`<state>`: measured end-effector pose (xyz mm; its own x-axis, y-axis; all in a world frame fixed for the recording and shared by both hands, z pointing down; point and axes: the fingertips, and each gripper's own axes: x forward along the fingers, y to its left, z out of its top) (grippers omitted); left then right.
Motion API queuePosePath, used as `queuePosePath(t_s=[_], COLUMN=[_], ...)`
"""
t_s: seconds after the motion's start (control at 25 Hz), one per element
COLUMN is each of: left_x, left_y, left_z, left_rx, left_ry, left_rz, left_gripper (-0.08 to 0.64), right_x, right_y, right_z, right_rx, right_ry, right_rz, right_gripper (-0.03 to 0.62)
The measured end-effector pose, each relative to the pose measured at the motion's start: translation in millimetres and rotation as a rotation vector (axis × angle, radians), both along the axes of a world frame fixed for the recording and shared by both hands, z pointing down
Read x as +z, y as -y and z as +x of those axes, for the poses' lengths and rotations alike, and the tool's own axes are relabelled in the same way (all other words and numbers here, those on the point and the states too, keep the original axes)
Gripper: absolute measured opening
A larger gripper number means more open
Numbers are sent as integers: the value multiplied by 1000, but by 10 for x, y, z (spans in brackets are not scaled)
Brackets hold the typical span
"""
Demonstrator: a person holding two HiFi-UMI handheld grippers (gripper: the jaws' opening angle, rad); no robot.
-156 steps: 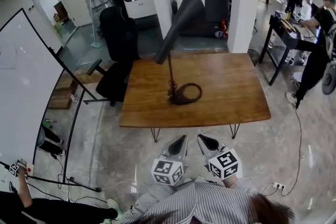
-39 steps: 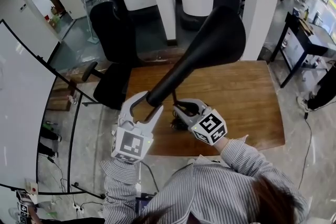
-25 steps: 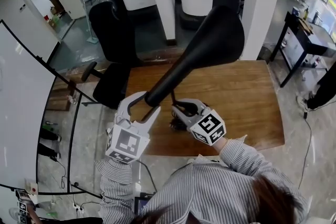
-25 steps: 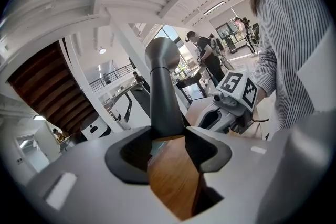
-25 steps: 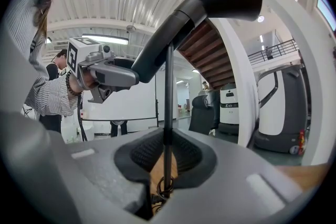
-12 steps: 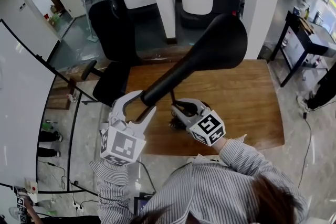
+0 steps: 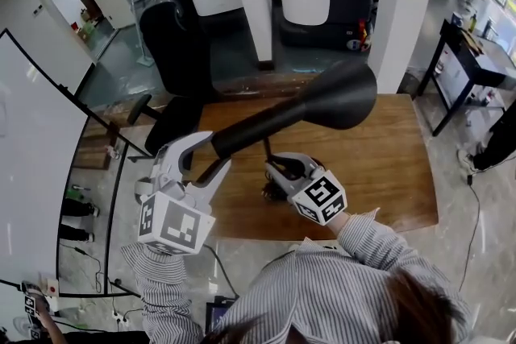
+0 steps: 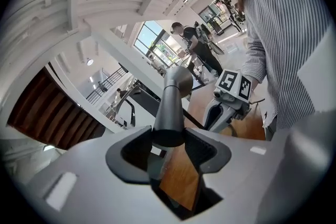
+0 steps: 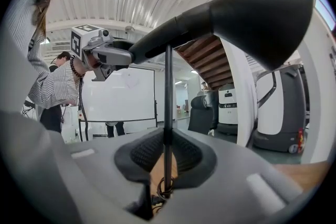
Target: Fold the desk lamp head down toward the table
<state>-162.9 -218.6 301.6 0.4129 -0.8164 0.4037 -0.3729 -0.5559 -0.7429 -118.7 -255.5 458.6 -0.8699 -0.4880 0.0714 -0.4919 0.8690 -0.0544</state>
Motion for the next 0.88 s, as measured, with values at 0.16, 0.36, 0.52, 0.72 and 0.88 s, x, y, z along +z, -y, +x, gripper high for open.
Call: queuePosePath(t_s=[0.16, 0.36, 0.52, 0.72, 0.88], left_x=[-144, -232, -335, -377, -409], left_y=[9, 30, 55, 70, 77], left_z=[32, 77, 147, 210, 229], left_rx=[29, 58, 65, 67, 75], left_ry=[56, 137, 156, 153, 158], left_rz=[20, 11, 11, 16, 15], left_gripper=[206, 209, 216, 224, 229], right_x=[-7, -5, -15, -6, 0], right_y=[1, 3, 14, 12, 10], right_z=[4, -3, 4, 18, 9], right_rx=[8, 26, 36, 47, 55], right_ry=[0, -15, -18, -23, -22], right_rz=[0, 10, 9, 11, 10], right_gripper=[48, 48, 48, 48, 48])
